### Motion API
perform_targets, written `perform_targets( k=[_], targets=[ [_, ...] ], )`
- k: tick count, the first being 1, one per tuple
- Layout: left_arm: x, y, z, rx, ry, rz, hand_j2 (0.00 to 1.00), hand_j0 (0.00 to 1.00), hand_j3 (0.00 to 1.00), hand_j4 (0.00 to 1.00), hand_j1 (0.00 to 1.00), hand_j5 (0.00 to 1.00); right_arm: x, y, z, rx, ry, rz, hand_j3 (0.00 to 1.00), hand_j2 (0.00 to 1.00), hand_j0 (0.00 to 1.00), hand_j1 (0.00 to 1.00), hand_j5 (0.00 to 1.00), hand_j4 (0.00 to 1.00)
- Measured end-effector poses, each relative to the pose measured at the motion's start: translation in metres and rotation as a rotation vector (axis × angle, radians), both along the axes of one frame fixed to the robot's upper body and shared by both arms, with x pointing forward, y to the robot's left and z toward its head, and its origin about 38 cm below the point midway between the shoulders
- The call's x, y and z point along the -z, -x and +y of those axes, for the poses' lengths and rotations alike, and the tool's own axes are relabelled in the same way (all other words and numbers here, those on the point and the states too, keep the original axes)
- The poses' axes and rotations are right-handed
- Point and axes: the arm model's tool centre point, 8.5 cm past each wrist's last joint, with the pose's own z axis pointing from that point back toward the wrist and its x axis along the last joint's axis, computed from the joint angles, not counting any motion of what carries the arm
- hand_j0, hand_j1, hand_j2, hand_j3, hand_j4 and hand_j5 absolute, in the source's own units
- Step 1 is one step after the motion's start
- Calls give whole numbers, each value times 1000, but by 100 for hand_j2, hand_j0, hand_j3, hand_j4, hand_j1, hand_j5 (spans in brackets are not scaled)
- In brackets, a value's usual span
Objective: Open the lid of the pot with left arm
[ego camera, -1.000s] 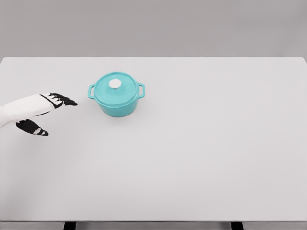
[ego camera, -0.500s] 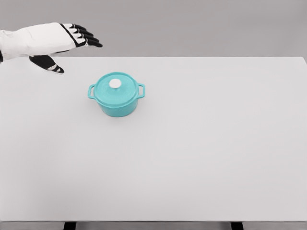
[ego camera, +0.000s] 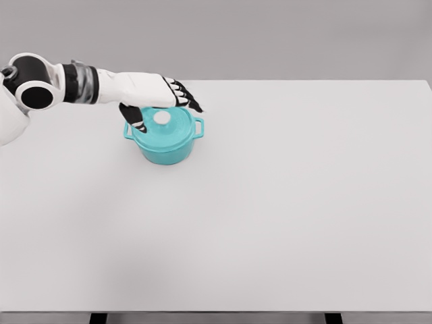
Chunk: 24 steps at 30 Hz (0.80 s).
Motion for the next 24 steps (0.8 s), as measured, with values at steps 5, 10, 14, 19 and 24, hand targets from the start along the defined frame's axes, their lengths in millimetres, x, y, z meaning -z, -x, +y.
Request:
perform_targets(
  k=[5, 10, 14, 19, 24],
  targets=[
    [3, -7, 10, -45, -14, 9, 100, 100, 100, 100, 100, 100, 0, 0, 0, 0, 0, 0, 100, 100, 100, 100, 100, 100],
    [13, -13, 15, -80, -38, 22, 96, 96, 96, 96, 96, 96, 0, 0, 0, 0, 0, 0, 100, 100, 100, 100, 100, 100],
    [20, -16, 11, -91, -49, 33, 86, 86, 86, 86, 86, 86, 0, 0, 0, 0, 0, 0, 100, 100, 100, 100, 100, 100],
    [23, -19, 9, -100, -51, 39, 81, 81, 81, 81, 81, 81, 0, 0, 0, 0, 0, 0, 100, 100, 100, 100, 100, 100],
    [25, -20, 8, -103, -54, 42, 80, 80, 80, 80, 80, 80, 0, 0, 0, 0, 0, 0, 100, 100, 100, 100, 100, 100]
  ],
)
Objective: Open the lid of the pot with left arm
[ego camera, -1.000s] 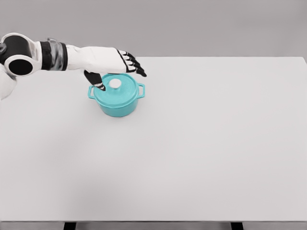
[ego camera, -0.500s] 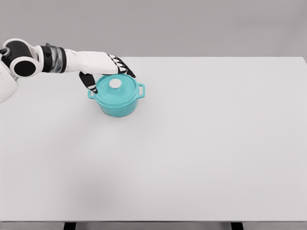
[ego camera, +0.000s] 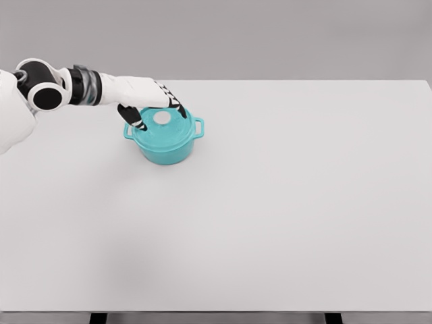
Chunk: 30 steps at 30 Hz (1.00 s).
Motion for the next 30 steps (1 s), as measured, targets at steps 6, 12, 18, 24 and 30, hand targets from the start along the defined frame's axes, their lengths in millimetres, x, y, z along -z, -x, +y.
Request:
perform_targets(
  k=[6, 12, 18, 24, 30],
  targets=[
    [1, 0, 0, -1, -1, 1, 80, 80, 80, 80, 80, 80, 0, 0, 0, 0, 0, 0, 100, 100, 100, 100, 100, 100],
    [3, -1, 0, -4, -1, 6, 72, 72, 72, 72, 72, 72, 0, 0, 0, 0, 0, 0, 100, 100, 100, 100, 100, 100],
    [7, 0, -2, 1, -9, 14, 68, 68, 68, 68, 68, 68, 0, 0, 0, 0, 0, 0, 100, 100, 100, 100, 100, 100],
    [8, 0, -2, 1, -10, 16, 64, 64, 64, 64, 64, 64, 0, 0, 0, 0, 0, 0, 100, 100, 100, 100, 100, 100],
    [9, 0, -4, 2, -10, 18, 48, 48, 48, 48, 48, 48, 0, 0, 0, 0, 0, 0, 100, 100, 100, 100, 100, 100]
  ],
)
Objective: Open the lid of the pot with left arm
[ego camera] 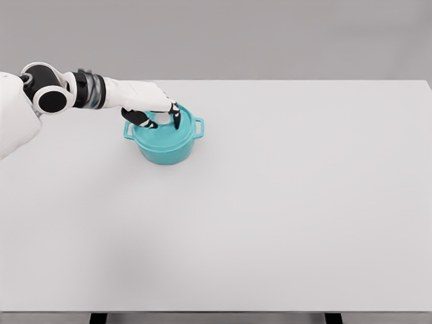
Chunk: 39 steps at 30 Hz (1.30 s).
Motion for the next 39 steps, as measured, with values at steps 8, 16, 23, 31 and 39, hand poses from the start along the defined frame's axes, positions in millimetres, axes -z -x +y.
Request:
perform_targets(
  k=[8, 16, 23, 31, 39],
  targets=[
    [-4, 0, 2, 8, -4, -7, 39, 39, 39, 39, 39, 39, 0, 0, 0, 0, 0, 0, 100, 100, 100, 100, 100, 100],
    [-25, 10, 79, -81, -57, -49, 39, 39, 39, 39, 39, 39, 0, 0, 0, 0, 0, 0, 100, 100, 100, 100, 100, 100],
    [-34, 29, 156, -190, -126, -56, 45, 45, 45, 45, 45, 45, 0, 0, 0, 0, 0, 0, 100, 100, 100, 100, 100, 100],
    [-33, 31, 163, -203, -128, -50, 100, 100, 100, 100, 100, 100, 0, 0, 0, 0, 0, 0, 100, 100, 100, 100, 100, 100],
    [-32, 30, 162, -204, -122, -48, 100, 100, 100, 100, 100, 100, 0, 0, 0, 0, 0, 0, 100, 100, 100, 100, 100, 100]
  ],
)
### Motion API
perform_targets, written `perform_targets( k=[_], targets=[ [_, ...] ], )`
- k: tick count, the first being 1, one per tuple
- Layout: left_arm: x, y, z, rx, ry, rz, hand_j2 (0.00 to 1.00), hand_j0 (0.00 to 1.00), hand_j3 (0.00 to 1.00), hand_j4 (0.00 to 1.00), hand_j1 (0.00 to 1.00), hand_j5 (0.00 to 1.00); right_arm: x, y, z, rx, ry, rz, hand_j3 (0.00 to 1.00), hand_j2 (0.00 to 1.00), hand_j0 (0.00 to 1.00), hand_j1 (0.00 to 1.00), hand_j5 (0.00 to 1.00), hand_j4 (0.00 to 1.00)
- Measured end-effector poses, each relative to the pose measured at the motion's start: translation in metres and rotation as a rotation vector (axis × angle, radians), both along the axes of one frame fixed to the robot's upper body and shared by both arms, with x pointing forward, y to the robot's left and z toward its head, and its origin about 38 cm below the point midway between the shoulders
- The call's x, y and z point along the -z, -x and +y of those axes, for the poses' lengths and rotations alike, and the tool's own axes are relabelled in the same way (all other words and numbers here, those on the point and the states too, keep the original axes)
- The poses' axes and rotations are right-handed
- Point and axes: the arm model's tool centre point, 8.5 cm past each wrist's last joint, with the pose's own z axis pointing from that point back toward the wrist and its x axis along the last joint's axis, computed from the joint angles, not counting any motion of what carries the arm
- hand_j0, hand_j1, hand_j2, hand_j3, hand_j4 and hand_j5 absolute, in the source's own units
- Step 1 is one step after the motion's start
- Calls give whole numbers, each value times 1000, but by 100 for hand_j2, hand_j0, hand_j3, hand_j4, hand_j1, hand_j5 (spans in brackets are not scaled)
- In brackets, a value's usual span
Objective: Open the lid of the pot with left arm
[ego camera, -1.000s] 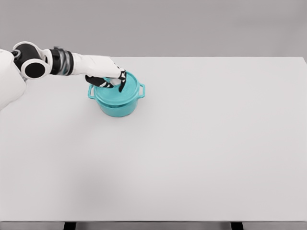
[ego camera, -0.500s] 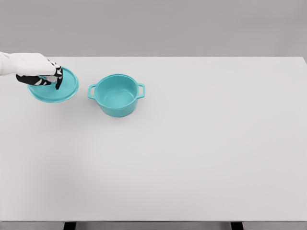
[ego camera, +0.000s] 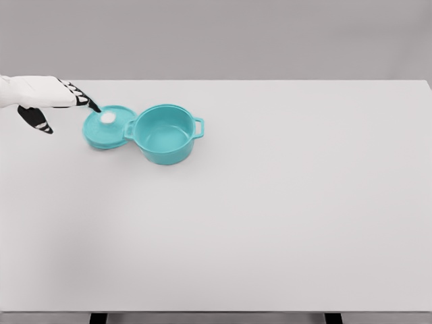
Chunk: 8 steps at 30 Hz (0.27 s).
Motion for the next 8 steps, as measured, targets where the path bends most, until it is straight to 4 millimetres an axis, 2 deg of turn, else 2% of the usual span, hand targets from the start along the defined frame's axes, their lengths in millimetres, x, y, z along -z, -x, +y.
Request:
perform_targets(
  k=[4, 5, 8],
  targets=[
    [0, 0, 2, -6, 5, 3, 100, 100, 100, 100, 100, 100, 0, 0, 0, 0, 0, 0, 100, 100, 100, 100, 100, 100],
    [9, 3, 8, -23, 10, 24, 100, 100, 100, 100, 100, 100, 0, 0, 0, 0, 0, 0, 100, 100, 100, 100, 100, 100],
    [14, 2, 24, -79, 53, 48, 100, 100, 100, 100, 100, 100, 0, 0, 0, 0, 0, 0, 100, 100, 100, 100, 100, 100]
  ],
)
